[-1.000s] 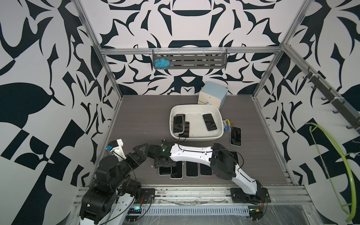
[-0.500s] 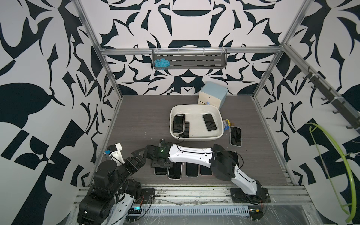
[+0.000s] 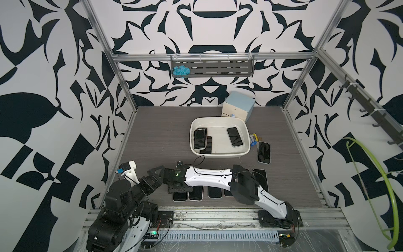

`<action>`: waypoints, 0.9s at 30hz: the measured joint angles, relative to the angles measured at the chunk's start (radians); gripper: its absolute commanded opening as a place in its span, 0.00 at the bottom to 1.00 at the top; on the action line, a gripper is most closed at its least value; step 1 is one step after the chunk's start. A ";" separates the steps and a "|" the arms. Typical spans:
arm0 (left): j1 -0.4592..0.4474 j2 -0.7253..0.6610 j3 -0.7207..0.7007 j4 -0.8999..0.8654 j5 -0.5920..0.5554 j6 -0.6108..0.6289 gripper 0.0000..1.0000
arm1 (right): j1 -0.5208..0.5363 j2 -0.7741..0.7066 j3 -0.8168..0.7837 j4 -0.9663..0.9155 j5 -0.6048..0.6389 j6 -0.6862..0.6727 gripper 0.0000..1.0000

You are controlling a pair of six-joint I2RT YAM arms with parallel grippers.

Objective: Take the phone out of the storage box
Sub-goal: Place the phone at the center of the board, then pick up the phone from the storage box.

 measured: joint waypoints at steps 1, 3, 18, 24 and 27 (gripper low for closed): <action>0.000 0.003 0.000 0.002 0.000 0.000 1.00 | -0.001 -0.010 -0.017 0.011 -0.002 0.000 0.67; 0.000 0.008 0.000 0.007 0.000 0.001 1.00 | -0.005 -0.035 -0.061 0.037 -0.006 0.000 0.73; 0.000 0.074 -0.030 0.118 -0.015 0.005 1.00 | -0.044 -0.131 -0.082 0.098 -0.066 -0.109 0.99; 0.002 0.133 -0.003 0.171 -0.001 0.028 1.00 | -0.124 -0.303 -0.098 0.064 -0.092 -0.180 0.99; 0.002 0.201 -0.006 0.205 0.050 0.026 1.00 | -0.243 -0.438 -0.121 0.039 -0.090 -0.238 0.99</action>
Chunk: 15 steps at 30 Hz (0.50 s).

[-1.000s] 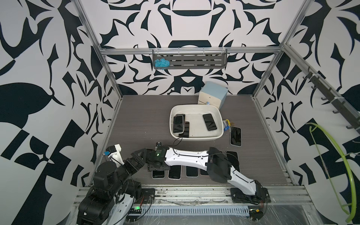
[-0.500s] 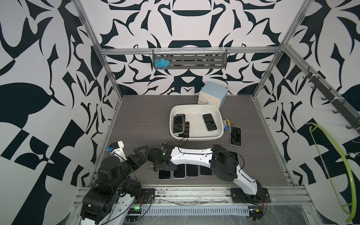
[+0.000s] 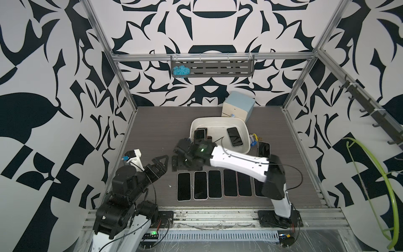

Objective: Take the phone out of the storage box
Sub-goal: Pick up the phone from the storage box.

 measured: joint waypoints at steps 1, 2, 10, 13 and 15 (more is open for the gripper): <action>0.000 0.024 -0.004 0.024 0.026 -0.002 1.00 | -0.059 -0.046 -0.010 -0.009 0.000 -0.025 0.99; 0.000 0.048 -0.011 0.052 0.053 -0.004 1.00 | -0.125 -0.086 -0.019 -0.018 -0.001 -0.054 0.99; -0.002 0.250 -0.068 0.206 0.260 -0.030 1.00 | -0.576 -0.031 0.019 -0.154 -0.028 -0.325 0.99; -0.010 0.298 -0.077 0.222 0.290 -0.030 1.00 | -0.644 0.110 0.095 -0.222 -0.015 -0.429 0.99; -0.014 0.311 -0.077 0.232 0.297 -0.029 1.00 | -0.663 0.201 0.142 -0.256 0.001 -0.485 0.99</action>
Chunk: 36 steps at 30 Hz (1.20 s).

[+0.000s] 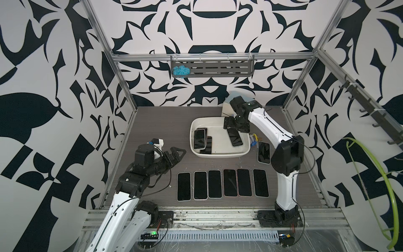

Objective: Take the phone out of the storage box
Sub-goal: Pick up the phone from the storage box.

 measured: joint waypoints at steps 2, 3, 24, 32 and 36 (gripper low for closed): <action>-0.003 0.005 0.000 0.009 -0.001 0.002 1.00 | -0.006 0.080 0.039 -0.028 0.015 -0.047 0.99; -0.004 0.006 0.000 0.013 -0.002 0.003 1.00 | -0.006 0.109 0.056 -0.040 0.021 -0.064 0.99; -0.191 0.141 0.007 0.125 -0.062 -0.006 1.00 | -0.023 0.319 0.199 -0.122 0.098 -0.179 0.99; -0.192 0.067 0.002 0.128 -0.100 -0.010 1.00 | -0.034 0.323 0.156 -0.112 -0.002 -0.176 0.98; -0.192 0.019 -0.018 0.123 -0.109 -0.018 1.00 | -0.027 0.304 0.114 -0.103 -0.030 -0.171 0.98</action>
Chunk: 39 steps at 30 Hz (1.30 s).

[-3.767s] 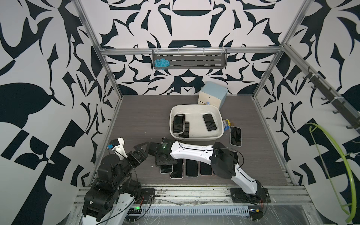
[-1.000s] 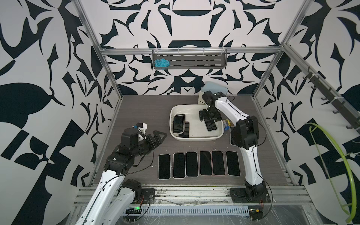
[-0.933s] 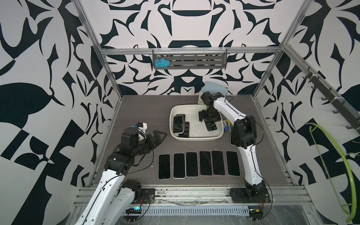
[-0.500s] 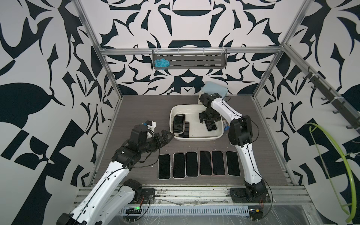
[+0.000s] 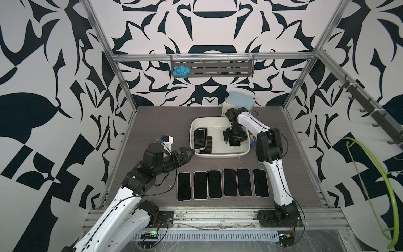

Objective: Take the phone out of the storage box
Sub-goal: Pick up the phone from the storage box.

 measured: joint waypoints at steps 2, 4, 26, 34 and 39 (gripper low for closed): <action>0.000 -0.013 -0.003 -0.011 -0.002 -0.006 1.00 | 0.004 0.000 0.000 0.002 0.002 0.002 0.97; 0.000 -0.019 -0.004 -0.024 -0.002 -0.008 1.00 | 0.006 0.004 0.008 -0.001 0.012 0.008 0.97; 0.000 -0.074 0.010 -0.179 -0.047 0.011 1.00 | 0.012 0.087 0.178 -0.001 0.097 0.053 0.68; 0.000 -0.074 -0.019 -0.128 -0.047 0.011 1.00 | 0.009 -0.003 0.154 0.019 0.056 0.062 0.68; 0.000 -0.073 -0.031 -0.089 -0.047 0.011 1.00 | 0.000 -0.103 0.184 0.024 0.010 0.096 0.67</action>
